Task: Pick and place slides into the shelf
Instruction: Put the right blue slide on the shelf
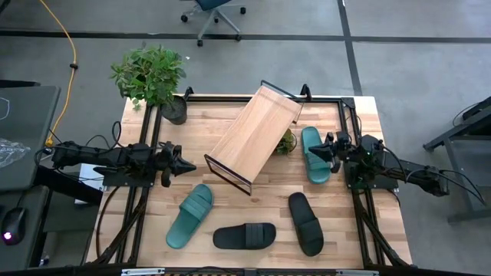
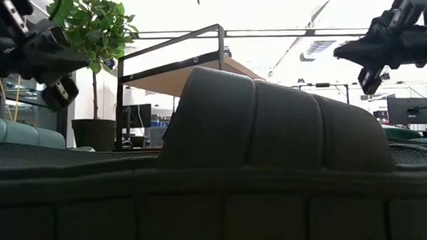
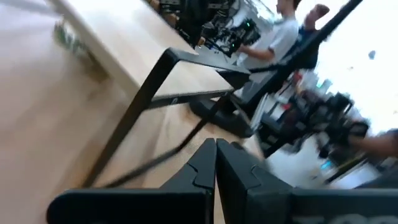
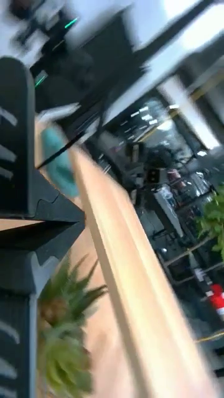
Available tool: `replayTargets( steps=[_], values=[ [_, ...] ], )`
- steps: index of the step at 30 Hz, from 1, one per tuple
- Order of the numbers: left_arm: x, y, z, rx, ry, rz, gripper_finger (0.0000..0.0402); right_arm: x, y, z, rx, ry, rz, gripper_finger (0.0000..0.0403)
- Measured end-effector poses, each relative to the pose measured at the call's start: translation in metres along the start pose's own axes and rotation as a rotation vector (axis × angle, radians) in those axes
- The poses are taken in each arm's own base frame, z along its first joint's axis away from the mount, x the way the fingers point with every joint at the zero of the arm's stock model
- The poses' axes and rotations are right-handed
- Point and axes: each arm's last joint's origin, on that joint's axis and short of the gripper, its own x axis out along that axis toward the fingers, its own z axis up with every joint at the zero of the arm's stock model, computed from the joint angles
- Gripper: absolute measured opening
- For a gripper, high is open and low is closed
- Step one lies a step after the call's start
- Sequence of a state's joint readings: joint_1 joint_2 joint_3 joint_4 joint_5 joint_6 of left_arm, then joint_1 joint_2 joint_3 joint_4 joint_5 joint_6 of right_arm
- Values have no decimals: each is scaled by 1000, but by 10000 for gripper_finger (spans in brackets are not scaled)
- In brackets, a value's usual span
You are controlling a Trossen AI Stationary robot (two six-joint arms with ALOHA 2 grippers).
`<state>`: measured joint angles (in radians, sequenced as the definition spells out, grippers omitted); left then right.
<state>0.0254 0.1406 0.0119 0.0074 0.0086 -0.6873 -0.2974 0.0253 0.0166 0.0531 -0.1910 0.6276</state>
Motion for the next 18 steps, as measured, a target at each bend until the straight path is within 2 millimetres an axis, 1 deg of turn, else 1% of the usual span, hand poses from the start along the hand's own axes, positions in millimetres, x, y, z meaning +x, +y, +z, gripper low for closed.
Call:
replayTargets(
  steps=[3, 9, 15, 18],
  values=[
    [0, 0, 0, -105, -1, 1, 1, 0, 0, 2, 218, -33, -9, 0],
    [0, 0, 1, -106, -19, 17, 1, 0, -2, 3, 493, -107, -66, 0],
    [0, 1, 1, -105, -25, 23, 1, 0, -3, 4, 574, -155, -96, 0],
    [0, 0, 1, -103, -21, 18, 1, -1, -4, 5, 647, -179, -105, 0]
  ],
)
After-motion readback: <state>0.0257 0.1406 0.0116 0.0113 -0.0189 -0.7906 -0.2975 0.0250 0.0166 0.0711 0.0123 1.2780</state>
